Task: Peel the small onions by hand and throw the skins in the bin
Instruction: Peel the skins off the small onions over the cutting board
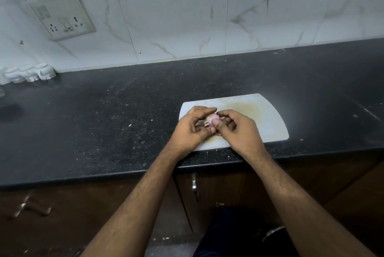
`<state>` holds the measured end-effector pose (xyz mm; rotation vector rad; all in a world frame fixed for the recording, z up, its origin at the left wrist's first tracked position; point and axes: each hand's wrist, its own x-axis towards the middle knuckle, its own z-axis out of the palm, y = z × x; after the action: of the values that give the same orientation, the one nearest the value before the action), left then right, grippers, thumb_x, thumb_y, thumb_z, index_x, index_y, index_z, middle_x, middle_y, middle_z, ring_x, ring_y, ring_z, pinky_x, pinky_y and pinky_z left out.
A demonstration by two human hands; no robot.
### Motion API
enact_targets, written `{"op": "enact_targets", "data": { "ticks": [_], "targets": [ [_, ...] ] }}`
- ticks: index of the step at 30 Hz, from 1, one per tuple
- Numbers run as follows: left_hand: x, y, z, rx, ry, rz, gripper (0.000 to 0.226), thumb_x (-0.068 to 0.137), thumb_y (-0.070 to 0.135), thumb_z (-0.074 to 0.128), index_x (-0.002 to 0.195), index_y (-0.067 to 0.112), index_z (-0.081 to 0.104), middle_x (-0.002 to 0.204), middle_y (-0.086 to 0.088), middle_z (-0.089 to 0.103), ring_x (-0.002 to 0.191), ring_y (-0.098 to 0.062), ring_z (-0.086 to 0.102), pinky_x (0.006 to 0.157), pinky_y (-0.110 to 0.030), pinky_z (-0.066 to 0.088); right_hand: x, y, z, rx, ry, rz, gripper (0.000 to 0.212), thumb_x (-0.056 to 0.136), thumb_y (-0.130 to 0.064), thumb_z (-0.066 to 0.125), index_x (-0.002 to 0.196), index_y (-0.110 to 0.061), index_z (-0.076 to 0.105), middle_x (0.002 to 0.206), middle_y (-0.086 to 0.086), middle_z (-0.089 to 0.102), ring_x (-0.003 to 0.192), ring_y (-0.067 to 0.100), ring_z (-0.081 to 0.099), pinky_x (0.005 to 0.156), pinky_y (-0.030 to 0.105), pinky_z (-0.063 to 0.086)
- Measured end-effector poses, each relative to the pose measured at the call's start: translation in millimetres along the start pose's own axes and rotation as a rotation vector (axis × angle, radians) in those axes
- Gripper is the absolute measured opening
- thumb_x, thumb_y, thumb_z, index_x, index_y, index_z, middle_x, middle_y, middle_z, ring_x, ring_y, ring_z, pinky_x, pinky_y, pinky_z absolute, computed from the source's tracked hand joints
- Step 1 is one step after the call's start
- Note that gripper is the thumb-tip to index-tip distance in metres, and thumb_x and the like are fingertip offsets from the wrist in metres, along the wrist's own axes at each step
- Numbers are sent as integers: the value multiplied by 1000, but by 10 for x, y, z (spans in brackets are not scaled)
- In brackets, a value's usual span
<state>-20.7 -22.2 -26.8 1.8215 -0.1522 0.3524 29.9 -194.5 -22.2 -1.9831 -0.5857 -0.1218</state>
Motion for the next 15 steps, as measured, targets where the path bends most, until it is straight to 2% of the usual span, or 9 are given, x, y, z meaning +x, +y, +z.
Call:
{"op": "enact_targets", "data": {
  "ticks": [2,5,7,11,15],
  "targets": [
    [1,-2,-2,29,-6,5,46,88,7,77,130,24,70,127,-5,58,123,-17,62,101,-41,57,7,24,9,-3,6,-3,33,91,-42,72,118,-23,72,88,-11,71,79,9,66,72,20,55],
    [1,8,3,-8,5,1,43,87,11,78,124,30,72,126,-5,57,123,-21,61,101,-46,58,10,31,8,-28,10,-39,32,94,-37,69,121,-21,73,95,-11,70,85,4,65,71,9,47],
    [2,15,4,-44,14,-10,41,87,10,79,123,28,72,125,-5,58,122,-21,62,100,-45,58,4,27,2,-49,0,-59,31,97,-34,67,124,-21,73,91,-10,67,82,5,64,68,7,44],
    [2,12,-8,-41,6,-23,39,89,2,78,124,17,72,126,-8,57,120,-18,62,99,-41,58,11,28,13,-111,-27,-82,32,100,-33,61,129,-24,70,86,-9,62,79,6,60,66,10,41],
    [5,6,-15,8,8,-20,37,88,10,80,122,20,72,124,-3,59,120,-19,63,102,-48,57,-13,21,36,-208,-54,-117,33,102,-33,56,131,-23,68,87,-6,58,86,16,58,73,29,49]
  ]
}}
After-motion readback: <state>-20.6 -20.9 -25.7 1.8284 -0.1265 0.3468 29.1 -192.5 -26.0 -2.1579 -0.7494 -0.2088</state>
